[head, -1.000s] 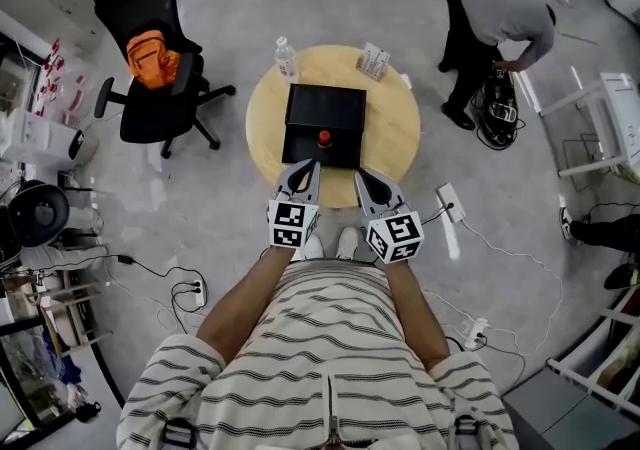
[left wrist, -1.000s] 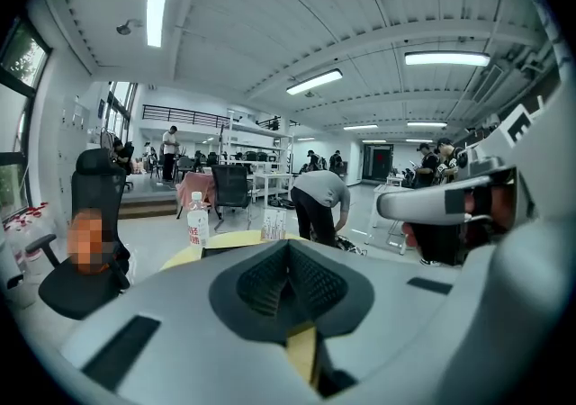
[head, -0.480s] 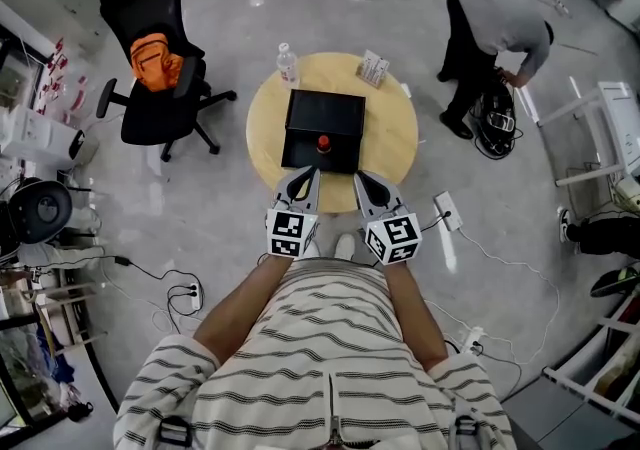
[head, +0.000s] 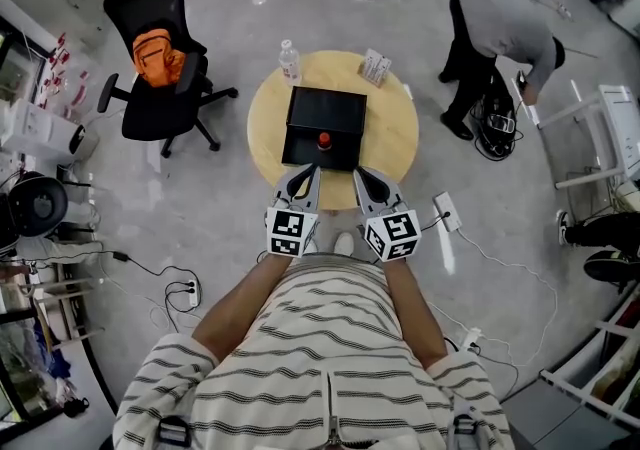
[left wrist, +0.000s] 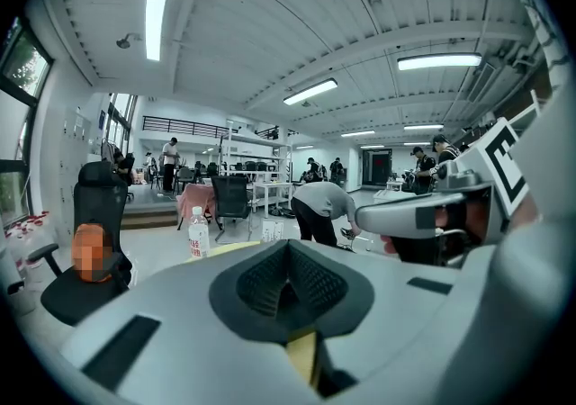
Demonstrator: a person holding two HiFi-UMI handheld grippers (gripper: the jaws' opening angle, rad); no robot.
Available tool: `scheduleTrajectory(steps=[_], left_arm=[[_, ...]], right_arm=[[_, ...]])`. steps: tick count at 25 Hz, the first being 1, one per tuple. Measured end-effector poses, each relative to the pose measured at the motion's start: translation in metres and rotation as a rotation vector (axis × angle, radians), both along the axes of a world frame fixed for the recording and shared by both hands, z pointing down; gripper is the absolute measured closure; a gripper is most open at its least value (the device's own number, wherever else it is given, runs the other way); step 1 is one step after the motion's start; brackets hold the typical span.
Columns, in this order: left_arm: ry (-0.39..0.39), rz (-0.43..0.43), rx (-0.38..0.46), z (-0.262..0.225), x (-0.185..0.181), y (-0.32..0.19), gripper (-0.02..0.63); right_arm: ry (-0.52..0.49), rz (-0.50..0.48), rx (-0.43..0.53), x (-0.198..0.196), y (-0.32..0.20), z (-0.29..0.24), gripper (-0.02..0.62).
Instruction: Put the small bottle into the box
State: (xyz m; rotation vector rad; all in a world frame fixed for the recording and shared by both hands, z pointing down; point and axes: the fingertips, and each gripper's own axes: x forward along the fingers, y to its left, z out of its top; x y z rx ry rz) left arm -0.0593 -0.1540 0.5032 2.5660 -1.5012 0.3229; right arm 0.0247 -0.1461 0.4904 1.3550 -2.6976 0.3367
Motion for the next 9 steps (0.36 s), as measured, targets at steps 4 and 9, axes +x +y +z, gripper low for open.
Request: scheduleTrajectory(steps=[4, 9], left_arm=[[0.006, 0.006, 0.003, -0.0018, 0.0041, 0.0014, 0.584], [-0.011, 0.025, 0.01, -0.0001, 0.0074, 0.0024, 0.584]], right_arm=[[0.002, -0.001, 0.001, 0.001, 0.001, -0.0001, 0.575], [0.001, 0.002, 0.004, 0.0038, -0.0026, -0.0014, 0.575]])
